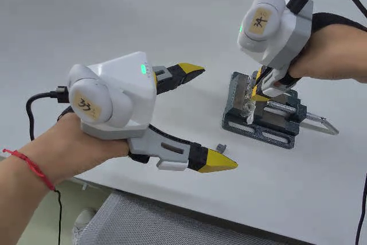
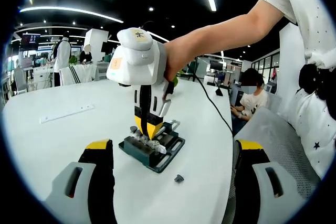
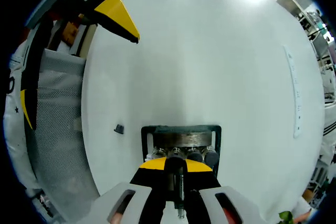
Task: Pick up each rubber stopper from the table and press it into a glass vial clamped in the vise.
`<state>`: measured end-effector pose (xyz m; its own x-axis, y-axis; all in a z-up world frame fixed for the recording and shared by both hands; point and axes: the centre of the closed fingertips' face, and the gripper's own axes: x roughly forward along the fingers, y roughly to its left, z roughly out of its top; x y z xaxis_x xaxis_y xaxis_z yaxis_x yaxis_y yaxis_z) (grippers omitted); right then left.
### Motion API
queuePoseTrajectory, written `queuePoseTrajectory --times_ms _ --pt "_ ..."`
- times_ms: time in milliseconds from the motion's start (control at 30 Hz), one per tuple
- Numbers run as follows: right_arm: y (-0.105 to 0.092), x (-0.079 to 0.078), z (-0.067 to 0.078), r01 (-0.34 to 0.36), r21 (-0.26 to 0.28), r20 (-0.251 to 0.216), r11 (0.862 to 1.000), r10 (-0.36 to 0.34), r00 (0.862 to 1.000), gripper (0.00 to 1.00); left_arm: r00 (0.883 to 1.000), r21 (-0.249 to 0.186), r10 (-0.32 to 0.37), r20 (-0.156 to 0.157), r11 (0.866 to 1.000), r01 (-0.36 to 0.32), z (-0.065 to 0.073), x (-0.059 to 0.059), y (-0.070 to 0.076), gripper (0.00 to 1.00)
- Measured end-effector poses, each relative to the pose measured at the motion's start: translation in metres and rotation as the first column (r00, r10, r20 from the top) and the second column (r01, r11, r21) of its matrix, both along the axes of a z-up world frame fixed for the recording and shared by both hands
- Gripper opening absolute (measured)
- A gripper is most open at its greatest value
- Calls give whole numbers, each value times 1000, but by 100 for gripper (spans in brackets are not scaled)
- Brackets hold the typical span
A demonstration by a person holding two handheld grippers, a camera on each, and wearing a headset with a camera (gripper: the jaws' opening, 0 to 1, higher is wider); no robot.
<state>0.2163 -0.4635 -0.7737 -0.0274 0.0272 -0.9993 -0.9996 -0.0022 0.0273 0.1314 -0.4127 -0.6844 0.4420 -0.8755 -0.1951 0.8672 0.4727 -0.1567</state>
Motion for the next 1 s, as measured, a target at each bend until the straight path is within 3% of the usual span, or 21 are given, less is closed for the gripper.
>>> queuePoseTrajectory --times_ms 300,1000 --pt "-1 -3 3 0 61 -7 998 0 1000 9 1000 3 2 -5 1000 -2 0 -3 1 95" --pt "0 0 3 62 134 3 989 -63 998 10 1000 -4 5 -12 1000 -5 0 -2 2 93"
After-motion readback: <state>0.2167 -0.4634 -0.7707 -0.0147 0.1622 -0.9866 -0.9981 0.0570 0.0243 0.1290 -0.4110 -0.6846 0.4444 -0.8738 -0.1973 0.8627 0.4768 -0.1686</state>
